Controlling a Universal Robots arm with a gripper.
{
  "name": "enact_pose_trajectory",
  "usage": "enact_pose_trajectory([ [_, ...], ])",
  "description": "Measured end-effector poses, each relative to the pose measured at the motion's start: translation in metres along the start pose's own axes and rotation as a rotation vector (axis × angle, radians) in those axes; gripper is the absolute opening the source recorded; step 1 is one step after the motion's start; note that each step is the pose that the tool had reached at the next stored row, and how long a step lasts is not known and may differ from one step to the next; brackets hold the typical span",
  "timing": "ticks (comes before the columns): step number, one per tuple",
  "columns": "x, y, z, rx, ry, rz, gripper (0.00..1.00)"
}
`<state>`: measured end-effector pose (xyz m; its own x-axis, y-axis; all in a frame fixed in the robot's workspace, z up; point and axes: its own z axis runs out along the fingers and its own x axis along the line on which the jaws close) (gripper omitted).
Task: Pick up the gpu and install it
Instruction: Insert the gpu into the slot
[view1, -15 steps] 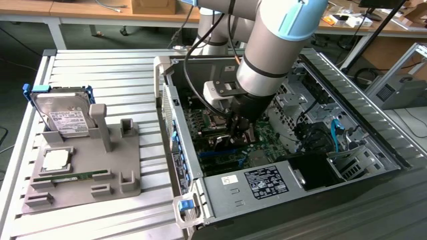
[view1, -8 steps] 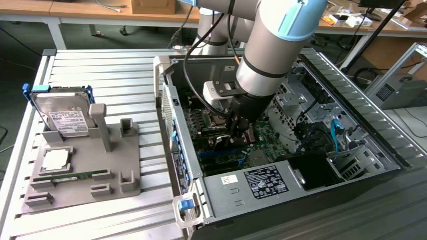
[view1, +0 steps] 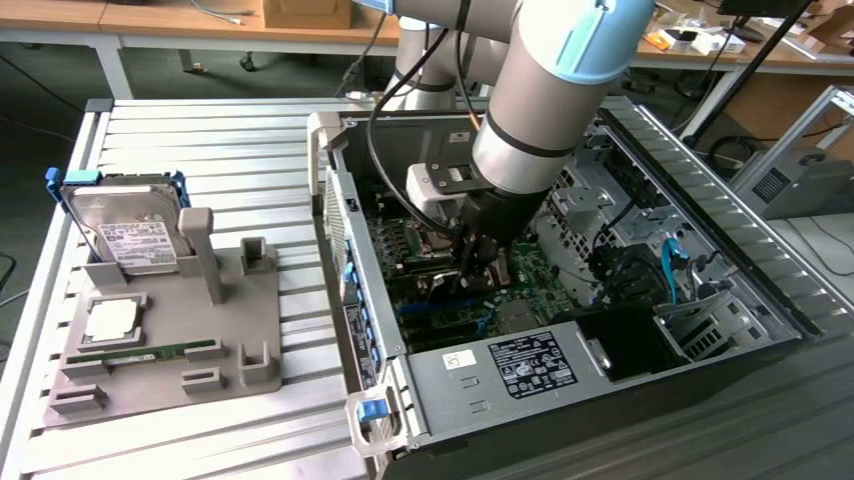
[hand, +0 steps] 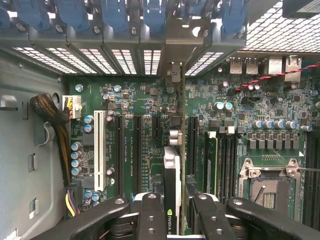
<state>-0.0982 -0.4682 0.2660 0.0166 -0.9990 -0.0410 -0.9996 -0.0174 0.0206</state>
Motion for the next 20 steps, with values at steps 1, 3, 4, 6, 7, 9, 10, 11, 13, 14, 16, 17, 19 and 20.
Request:
enact_pose_trajectory([
  [1, 0.0, 0.0, 0.0, 0.0, 0.0, 0.0, 0.27],
  [3, 0.0, 0.0, 0.0, -0.0001, 0.0, 0.0, 0.27],
  [4, 0.0, 0.0, 0.0004, -0.0001, 0.0, 0.0, 0.27],
  [6, 0.0, 0.0, 0.0013, 0.0, -0.0001, 0.0, 0.27],
  [7, 0.0001, 0.0, 0.0013, 0.0, 0.0, 0.0, 0.27],
  [9, 0.0001, 0.0, 0.0013, -0.0001, 0.0001, 0.0, 0.27],
  [10, 0.0001, 0.0, 0.0014, -0.0001, 0.0001, 0.0, 0.27],
  [11, 0.0001, 0.0, 0.0021, -0.0001, 0.0, 0.0, 0.27],
  [13, 0.0001, 0.0, 0.0021, -0.0002, 0.0003, 0.0, 0.27],
  [14, 0.0001, 0.0, 0.0022, -0.0002, 0.0003, 0.0, 0.27],
  [16, 0.0001, 0.0, 0.0023, -0.0001, 0.0001, 0.0, 0.27],
  [17, 0.0001, -0.0001, 0.0023, 0.0, 0.0, 0.0, 0.27],
  [19, 0.0001, 0.0, 0.0023, -0.0001, 0.0001, 0.0, 0.27],
  [20, 0.0001, -0.0001, 0.0023, 0.0, 0.0, 0.0, 0.27],
])
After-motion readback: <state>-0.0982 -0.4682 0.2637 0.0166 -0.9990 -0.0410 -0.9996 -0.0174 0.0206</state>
